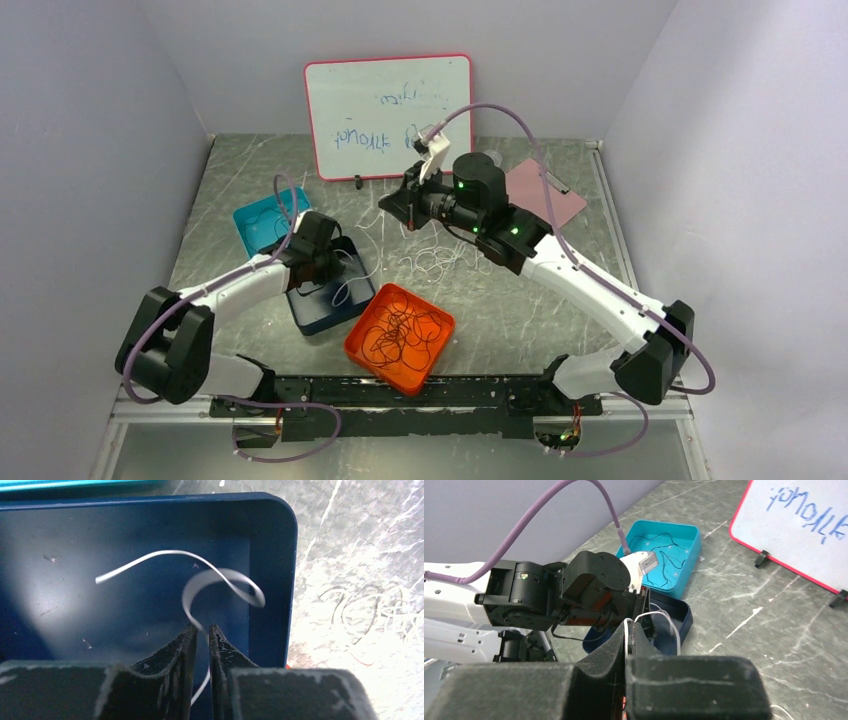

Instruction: Untangle the cables

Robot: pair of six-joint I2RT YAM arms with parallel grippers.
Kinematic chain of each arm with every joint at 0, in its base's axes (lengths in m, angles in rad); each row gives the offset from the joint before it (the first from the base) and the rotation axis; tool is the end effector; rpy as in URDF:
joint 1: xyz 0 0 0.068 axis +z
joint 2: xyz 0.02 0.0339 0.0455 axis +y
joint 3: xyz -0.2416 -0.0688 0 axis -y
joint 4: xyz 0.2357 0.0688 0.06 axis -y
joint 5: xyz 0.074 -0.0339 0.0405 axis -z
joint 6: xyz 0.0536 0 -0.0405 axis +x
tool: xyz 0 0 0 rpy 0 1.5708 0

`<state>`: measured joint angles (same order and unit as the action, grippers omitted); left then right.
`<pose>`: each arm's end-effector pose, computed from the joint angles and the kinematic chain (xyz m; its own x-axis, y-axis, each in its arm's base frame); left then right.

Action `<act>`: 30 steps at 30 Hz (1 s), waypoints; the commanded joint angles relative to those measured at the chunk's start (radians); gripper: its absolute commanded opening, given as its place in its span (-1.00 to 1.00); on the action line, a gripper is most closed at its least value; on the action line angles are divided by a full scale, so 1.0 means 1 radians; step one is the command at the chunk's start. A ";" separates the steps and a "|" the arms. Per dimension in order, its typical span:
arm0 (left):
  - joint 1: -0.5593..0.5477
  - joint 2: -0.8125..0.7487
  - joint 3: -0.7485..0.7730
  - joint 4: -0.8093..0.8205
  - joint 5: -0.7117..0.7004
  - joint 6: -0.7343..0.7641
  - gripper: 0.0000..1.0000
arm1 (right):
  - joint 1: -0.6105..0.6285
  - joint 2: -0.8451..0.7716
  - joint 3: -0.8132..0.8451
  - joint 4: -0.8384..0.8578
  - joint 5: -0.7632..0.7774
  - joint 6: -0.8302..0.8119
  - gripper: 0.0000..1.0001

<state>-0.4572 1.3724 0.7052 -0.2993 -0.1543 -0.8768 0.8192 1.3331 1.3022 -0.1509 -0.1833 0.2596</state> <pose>0.2430 -0.1104 0.1472 -0.7474 -0.4788 -0.4606 -0.3387 0.8710 -0.3559 0.2149 0.2442 0.3781 -0.3351 0.0110 -0.9421 -0.7809 0.5562 0.2843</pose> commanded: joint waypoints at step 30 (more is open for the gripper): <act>0.015 -0.818 0.194 -0.491 -0.460 0.055 0.15 | 0.158 0.444 0.235 0.152 -0.177 0.117 -1.00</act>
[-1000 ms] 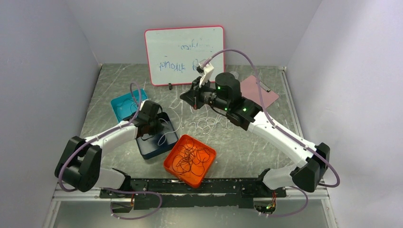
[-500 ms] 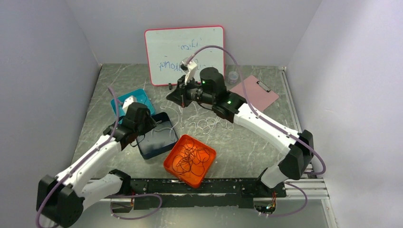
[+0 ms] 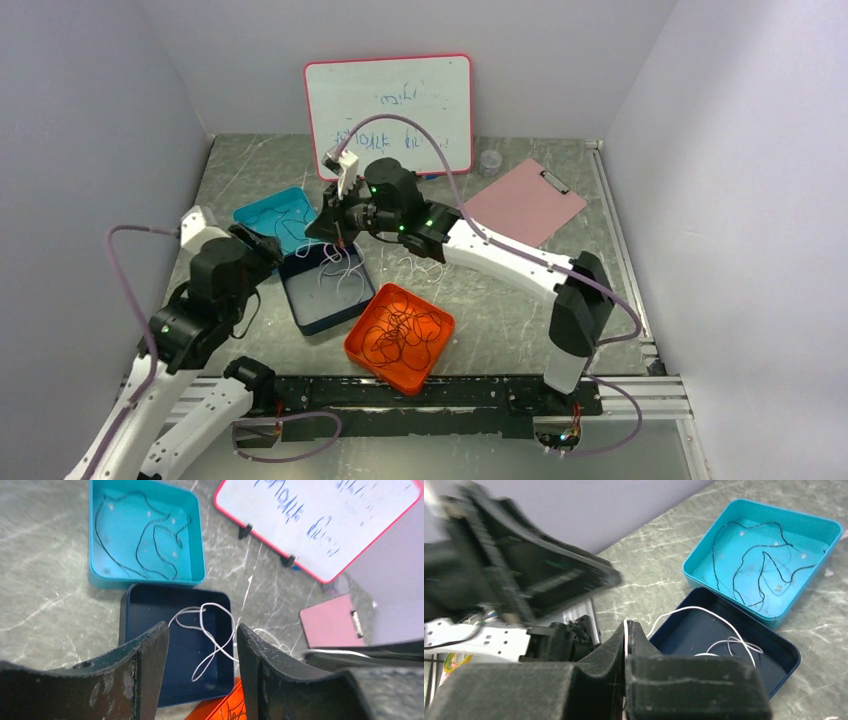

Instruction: Untangle the cables

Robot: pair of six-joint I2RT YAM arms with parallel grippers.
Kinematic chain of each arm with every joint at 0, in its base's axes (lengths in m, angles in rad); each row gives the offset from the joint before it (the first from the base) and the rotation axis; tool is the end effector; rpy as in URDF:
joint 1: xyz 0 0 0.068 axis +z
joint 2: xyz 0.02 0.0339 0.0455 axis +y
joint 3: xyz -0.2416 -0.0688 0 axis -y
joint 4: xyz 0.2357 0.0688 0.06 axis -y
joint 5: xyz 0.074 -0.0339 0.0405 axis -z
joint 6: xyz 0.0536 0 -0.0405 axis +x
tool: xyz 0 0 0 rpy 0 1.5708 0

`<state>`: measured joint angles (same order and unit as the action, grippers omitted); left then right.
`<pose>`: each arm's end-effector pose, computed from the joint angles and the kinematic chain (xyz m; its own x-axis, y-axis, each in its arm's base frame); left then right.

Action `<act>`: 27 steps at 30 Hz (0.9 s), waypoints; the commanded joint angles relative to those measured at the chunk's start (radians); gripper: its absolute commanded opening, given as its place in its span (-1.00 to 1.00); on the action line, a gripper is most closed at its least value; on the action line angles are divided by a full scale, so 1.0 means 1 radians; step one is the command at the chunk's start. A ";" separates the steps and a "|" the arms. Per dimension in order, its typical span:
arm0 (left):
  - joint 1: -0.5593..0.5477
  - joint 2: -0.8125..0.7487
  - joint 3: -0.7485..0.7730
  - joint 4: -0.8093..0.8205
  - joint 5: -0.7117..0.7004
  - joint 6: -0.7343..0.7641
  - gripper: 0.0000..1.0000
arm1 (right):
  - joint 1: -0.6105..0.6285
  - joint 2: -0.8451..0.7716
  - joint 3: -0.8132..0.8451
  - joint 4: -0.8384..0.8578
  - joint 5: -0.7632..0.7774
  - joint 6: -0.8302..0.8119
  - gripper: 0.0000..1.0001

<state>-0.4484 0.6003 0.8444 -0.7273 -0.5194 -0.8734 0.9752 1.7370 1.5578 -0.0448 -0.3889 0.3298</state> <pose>0.1391 -0.0374 0.3092 -0.2538 -0.6163 -0.7455 -0.3336 0.7792 -0.5307 0.2205 0.3616 0.3413 -0.4331 -0.1050 -0.8952 -0.8806 0.2611 0.3954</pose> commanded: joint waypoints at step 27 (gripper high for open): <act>0.008 0.001 0.029 -0.054 -0.049 0.081 0.12 | 0.030 0.277 -0.045 0.111 -0.013 0.043 -1.00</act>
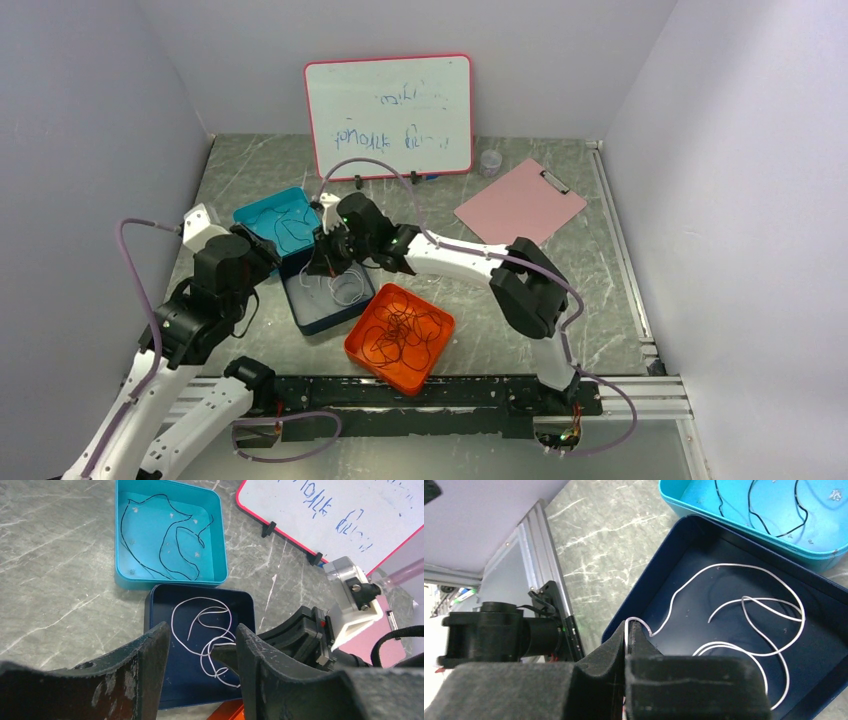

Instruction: Untangle the cables

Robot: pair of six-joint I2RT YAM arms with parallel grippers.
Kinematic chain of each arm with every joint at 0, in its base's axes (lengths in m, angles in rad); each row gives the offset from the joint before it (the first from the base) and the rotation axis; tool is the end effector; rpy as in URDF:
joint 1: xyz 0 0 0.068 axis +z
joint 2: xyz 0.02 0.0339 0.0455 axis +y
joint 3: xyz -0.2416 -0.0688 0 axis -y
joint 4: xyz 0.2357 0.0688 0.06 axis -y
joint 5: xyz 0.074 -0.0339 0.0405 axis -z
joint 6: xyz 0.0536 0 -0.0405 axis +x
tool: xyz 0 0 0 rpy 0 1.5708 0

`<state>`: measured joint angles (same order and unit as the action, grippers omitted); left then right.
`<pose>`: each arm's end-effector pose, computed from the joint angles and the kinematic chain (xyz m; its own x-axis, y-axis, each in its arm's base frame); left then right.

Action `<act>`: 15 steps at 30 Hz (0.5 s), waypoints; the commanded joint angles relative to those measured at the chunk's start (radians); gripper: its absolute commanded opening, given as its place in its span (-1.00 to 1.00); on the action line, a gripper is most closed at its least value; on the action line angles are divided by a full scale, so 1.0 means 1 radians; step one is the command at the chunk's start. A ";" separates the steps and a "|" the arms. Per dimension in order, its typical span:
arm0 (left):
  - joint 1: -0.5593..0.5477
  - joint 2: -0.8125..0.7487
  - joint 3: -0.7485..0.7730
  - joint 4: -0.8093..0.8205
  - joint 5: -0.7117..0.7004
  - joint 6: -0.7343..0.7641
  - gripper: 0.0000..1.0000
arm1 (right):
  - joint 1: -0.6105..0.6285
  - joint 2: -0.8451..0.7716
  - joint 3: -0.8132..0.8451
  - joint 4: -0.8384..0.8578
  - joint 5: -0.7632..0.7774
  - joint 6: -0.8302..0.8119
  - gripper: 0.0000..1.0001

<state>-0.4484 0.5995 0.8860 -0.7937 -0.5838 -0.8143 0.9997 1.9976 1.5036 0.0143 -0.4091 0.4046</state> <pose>0.1331 -0.0312 0.3163 -0.2477 -0.5542 -0.7947 -0.3681 0.8126 -0.4519 0.2336 0.4030 0.2176 -0.6083 -0.2786 -0.7432 -0.7867 0.3358 0.5180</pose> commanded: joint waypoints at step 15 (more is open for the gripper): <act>0.007 0.092 -0.054 0.071 0.140 0.044 0.12 | 0.040 0.070 -0.104 0.048 0.202 -0.151 -0.62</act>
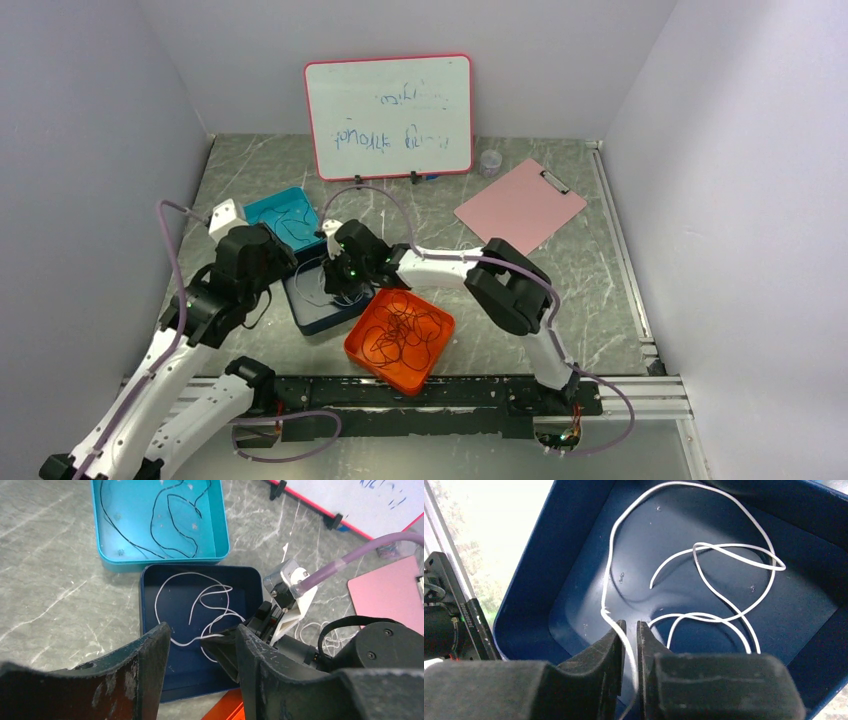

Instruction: Untangle the cables

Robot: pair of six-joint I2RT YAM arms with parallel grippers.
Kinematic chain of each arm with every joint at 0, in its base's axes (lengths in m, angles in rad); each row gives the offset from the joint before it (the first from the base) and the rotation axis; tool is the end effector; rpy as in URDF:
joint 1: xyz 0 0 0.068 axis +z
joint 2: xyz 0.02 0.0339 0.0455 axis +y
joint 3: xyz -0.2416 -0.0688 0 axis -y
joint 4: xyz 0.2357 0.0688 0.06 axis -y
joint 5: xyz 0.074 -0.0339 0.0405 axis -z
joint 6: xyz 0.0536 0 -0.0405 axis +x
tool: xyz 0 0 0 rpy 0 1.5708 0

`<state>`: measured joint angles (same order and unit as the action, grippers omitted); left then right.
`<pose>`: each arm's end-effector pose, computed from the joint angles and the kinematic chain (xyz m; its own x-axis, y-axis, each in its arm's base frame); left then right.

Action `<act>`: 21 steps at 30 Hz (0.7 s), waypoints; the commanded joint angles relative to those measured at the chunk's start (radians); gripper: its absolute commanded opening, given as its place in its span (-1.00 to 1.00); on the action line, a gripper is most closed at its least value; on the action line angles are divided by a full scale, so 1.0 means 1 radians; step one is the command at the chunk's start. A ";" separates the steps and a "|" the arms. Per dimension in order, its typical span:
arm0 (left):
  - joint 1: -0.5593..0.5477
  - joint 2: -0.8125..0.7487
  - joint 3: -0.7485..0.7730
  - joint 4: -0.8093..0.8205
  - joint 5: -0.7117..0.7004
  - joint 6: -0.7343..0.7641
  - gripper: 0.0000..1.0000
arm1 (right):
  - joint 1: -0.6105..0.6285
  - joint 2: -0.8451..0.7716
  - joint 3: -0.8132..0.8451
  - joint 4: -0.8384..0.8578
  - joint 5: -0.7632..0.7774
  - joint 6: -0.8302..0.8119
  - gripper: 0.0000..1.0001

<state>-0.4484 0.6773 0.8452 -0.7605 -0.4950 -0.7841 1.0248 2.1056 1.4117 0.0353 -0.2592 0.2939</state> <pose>0.1503 -0.0441 0.2958 -0.3750 -0.5092 -0.7747 -0.3367 0.8534 -0.3979 0.2283 0.4021 0.1398 -0.5740 -0.4054 -0.7115 -0.7993 0.4661 0.3792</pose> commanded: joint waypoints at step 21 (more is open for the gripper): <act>0.007 0.080 -0.055 0.126 0.167 0.078 0.17 | -0.043 -0.410 -0.173 -0.060 0.366 -0.044 -0.06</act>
<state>-0.4484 0.7319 0.8074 -0.7002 -0.4042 -0.7475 1.0176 1.7515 1.2903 0.0360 -0.0181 0.2459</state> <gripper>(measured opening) 0.592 0.469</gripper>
